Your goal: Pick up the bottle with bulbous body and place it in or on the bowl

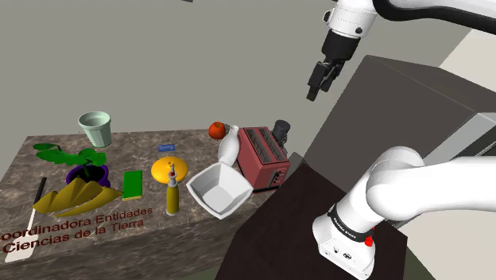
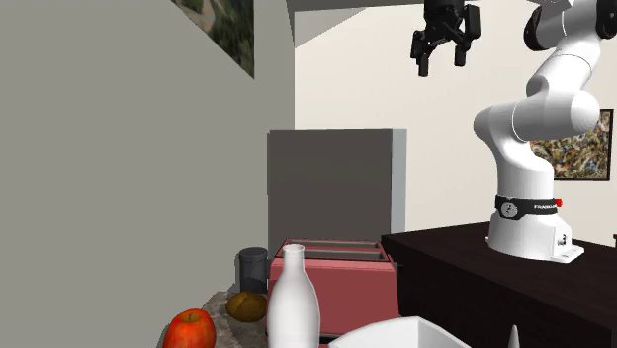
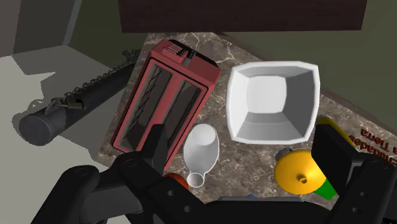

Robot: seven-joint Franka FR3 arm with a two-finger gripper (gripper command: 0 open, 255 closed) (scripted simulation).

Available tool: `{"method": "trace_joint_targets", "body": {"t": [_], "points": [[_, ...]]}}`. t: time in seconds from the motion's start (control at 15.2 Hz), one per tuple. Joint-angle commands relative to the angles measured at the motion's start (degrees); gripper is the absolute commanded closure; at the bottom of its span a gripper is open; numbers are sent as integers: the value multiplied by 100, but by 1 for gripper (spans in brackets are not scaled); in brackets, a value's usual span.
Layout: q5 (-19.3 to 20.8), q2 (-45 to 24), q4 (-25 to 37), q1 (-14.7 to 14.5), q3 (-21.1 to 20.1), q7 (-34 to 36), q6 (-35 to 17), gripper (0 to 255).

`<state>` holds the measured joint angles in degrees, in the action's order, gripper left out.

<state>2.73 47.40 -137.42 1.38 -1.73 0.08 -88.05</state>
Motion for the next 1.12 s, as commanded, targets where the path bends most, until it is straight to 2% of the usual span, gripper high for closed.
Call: {"method": "trace_joint_targets", "body": {"t": [0.0, 0.53, 1.06], "points": [[0, 0, 0, 0, 0, 0, 0, 0], [113, -1267, -321, 67, 213, -173, -1555, 0], [152, -2908, -109, 117, 394, -354, -2949, 0]]}}
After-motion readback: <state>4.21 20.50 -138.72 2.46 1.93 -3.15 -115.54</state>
